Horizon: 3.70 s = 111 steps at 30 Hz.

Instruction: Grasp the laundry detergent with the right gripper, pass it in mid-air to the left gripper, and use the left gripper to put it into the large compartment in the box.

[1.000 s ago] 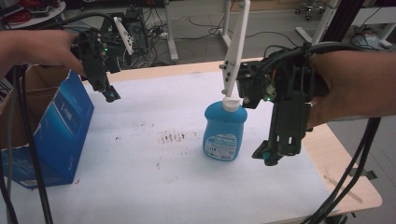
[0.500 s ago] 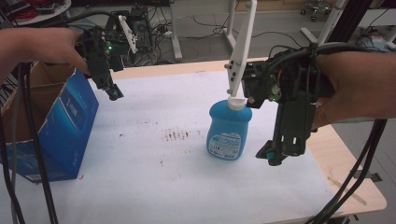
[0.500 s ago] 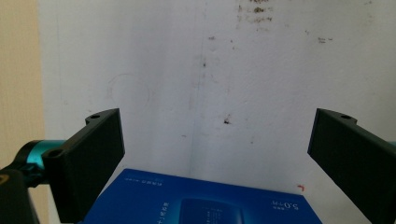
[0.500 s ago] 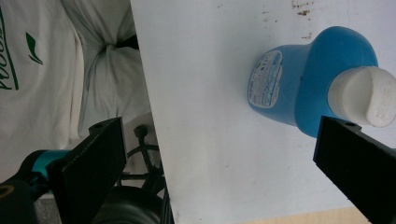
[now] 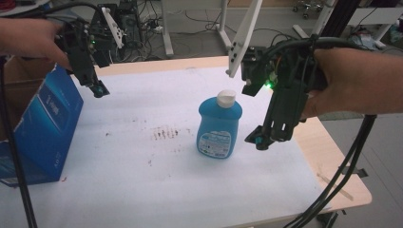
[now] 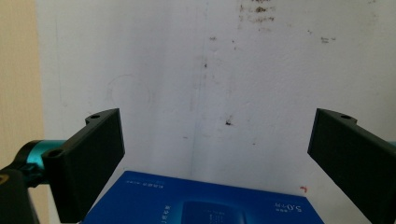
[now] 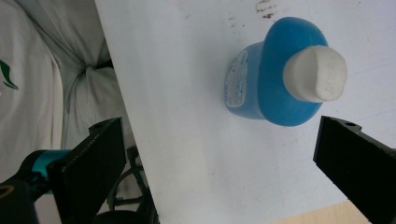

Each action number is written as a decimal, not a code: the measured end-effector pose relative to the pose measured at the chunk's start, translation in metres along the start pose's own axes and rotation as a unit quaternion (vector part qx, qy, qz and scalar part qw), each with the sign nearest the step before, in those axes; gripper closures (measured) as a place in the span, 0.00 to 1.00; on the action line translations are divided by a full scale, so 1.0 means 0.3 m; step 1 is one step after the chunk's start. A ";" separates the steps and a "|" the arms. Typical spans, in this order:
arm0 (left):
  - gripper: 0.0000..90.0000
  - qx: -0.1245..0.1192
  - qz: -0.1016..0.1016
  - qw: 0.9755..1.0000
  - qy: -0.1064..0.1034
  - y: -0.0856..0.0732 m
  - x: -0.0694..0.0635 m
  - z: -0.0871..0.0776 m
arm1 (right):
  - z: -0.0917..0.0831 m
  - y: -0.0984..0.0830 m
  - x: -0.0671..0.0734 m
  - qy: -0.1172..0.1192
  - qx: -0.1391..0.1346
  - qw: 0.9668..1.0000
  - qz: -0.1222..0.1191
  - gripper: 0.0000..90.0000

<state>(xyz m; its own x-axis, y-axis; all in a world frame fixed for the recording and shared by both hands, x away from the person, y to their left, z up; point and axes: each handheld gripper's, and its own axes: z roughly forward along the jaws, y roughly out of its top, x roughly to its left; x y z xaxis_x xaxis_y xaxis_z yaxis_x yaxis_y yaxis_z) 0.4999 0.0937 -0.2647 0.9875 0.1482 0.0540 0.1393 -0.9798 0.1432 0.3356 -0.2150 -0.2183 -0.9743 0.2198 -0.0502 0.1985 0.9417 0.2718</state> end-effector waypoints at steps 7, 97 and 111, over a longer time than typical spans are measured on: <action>0.04 0.000 -0.003 1.000 0.002 -0.009 0.004 -0.005 | 0.008 -0.038 -0.027 -0.002 -0.034 0.999 0.030 0.02; 0.04 0.003 -0.009 1.000 -0.004 -0.005 0.004 0.050 | 0.467 -0.296 -0.167 0.021 -0.297 0.947 0.124 0.02; 0.04 0.004 -0.007 1.000 -0.005 -0.008 0.003 0.052 | 0.516 -0.272 -0.167 0.029 -0.327 0.936 0.127 0.02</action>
<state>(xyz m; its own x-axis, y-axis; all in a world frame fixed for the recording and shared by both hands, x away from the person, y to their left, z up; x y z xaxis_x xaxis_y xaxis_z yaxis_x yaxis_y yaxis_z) 0.5017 0.0940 -0.2803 0.9859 0.1617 0.0425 0.1545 -0.9785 0.1368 0.3848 -0.2634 -0.3869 -0.9121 0.3839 0.1438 0.3360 0.4993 0.7986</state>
